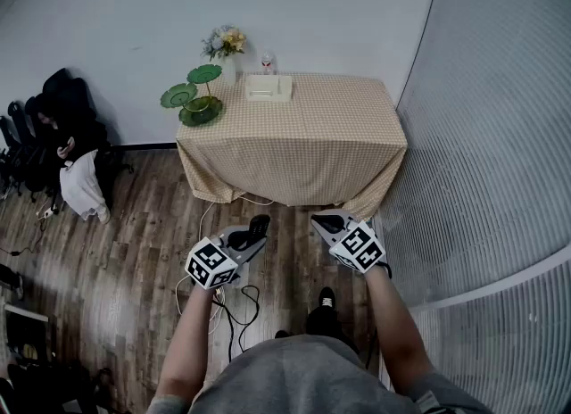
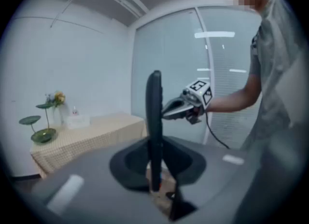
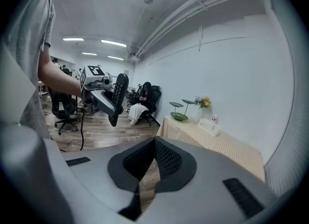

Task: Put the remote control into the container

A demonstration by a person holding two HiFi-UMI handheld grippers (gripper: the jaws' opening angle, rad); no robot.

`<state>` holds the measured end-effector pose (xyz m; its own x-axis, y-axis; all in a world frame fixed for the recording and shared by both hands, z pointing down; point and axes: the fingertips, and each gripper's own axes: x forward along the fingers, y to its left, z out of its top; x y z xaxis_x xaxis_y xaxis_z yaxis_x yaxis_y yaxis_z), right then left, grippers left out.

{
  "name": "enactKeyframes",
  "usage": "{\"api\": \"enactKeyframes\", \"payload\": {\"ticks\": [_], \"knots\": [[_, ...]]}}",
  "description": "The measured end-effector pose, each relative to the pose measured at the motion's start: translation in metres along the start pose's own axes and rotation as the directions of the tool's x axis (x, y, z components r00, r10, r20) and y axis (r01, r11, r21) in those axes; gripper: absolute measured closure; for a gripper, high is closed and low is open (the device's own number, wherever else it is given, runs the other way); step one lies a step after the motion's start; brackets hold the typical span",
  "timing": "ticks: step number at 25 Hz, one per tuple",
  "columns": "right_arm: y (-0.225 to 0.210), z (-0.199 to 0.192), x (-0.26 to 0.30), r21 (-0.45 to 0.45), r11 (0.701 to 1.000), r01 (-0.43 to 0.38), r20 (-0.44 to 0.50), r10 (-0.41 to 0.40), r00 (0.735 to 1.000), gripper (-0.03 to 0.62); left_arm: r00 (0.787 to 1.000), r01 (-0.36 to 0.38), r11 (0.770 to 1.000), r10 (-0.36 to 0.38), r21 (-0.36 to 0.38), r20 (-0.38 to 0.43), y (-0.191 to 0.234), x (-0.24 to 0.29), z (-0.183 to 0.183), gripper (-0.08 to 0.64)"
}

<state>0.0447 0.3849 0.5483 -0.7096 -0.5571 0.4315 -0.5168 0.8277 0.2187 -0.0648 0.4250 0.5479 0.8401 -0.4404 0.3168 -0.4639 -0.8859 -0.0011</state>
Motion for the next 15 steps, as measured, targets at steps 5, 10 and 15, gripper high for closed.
{"api": "enactKeyframes", "payload": {"ticks": [5,10,15], "knots": [[0.000,-0.005,-0.001,0.001,1.000,-0.008,0.000,0.008,1.000,0.575,0.999,-0.001,0.999,0.002,-0.035,0.034,0.000,0.001,0.004,0.499],[0.001,-0.003,0.005,-0.003,1.000,-0.028,0.004,0.028,1.000,0.575,1.000,-0.004,1.000,0.005,-0.030,0.024,0.006,0.000,0.004,0.499],[-0.001,-0.002,0.012,-0.003,0.999,-0.043,0.004,0.043,0.999,0.574,1.000,-0.006,0.999,0.007,-0.043,0.018,0.012,0.002,0.005,0.500]]}}
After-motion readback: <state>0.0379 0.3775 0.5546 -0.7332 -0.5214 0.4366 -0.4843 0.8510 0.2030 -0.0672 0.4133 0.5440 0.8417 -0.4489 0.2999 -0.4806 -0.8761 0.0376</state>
